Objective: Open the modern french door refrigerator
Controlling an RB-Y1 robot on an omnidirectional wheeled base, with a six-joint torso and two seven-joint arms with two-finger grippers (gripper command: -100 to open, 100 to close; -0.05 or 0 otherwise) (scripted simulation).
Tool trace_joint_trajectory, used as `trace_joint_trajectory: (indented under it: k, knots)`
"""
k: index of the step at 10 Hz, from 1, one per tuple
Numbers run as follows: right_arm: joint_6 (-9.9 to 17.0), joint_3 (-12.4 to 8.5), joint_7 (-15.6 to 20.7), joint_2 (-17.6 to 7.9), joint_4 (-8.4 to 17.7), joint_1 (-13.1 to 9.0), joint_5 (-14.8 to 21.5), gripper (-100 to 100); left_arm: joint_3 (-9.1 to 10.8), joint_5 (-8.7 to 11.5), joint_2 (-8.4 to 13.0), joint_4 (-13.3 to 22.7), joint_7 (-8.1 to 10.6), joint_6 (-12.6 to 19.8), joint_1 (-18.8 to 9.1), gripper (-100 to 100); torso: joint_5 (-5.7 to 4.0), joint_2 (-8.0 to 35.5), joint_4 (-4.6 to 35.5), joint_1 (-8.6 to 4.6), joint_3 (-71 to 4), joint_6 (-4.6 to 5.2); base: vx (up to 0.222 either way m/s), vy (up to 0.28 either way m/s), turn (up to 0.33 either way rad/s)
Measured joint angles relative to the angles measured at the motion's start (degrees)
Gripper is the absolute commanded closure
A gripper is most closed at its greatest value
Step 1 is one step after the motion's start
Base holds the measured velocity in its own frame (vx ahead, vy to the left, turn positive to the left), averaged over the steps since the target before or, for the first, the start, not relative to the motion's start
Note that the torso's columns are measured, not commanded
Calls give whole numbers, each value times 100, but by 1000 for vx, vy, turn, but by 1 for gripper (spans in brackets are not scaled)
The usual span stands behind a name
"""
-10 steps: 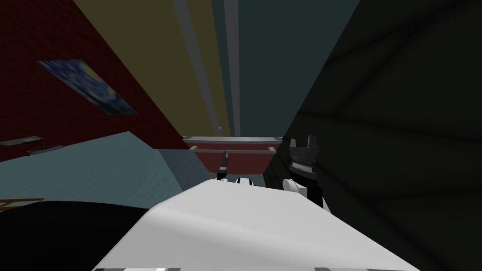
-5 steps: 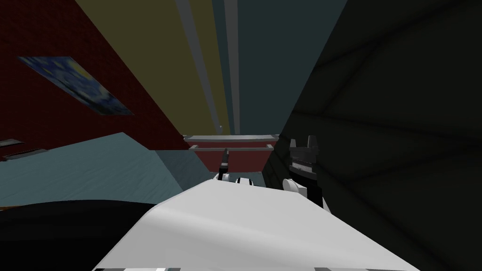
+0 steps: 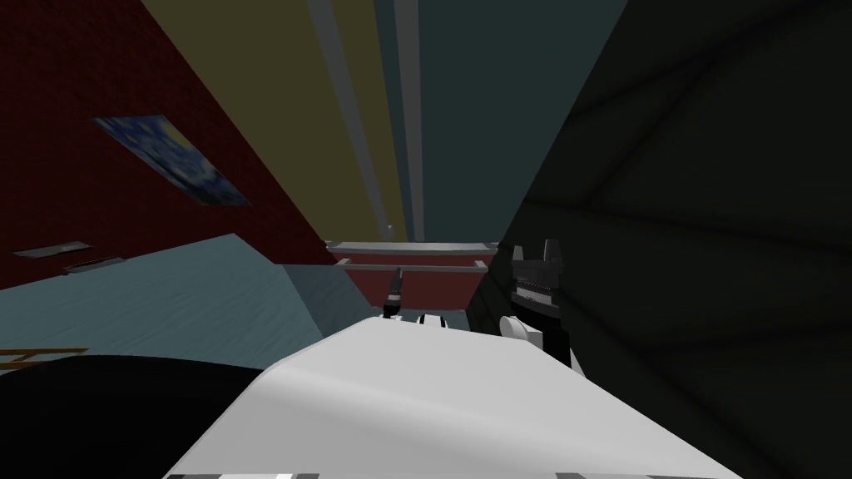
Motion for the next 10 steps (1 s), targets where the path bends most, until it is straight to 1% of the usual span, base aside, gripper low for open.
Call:
trace_joint_trajectory:
  k: [2, 4, 5, 6, 10]
  knots:
    - [0, 0, 0, 0, 0, -1, 0, 0, -133, -57, 13, -323, 93, -49, 352, 100, 3, 7, -3, -4, 6, 9, 83, -12, 60]
    - [0, 0, 0, 0, 0, -1, 0, 0, -226, -95, 25, -443, 143, -156, 594, 100, 10, 6, -11, 0, 7, 7, 65, -16, 50]
    - [0, 0, 0, 0, 0, 0, 0, 0, -296, -128, 34, -634, 188, -156, 786, 100, 5, 9, -5, -8, 7, 4, 59, -21, 47]
    - [0, 0, 0, 0, 0, -1, 0, 0, -321, -134, 48, -632, 216, -210, 863, 100, 6, 9, -6, -9, 10, 10, 69, -22, 72]
    - [0, 0, 0, 0, 0, -1, 0, 0, -508, -211, 84, -1036, 360, -285, 1394, 100, 3, 15, 1, -16, 13, 13, 66, -15, 60]
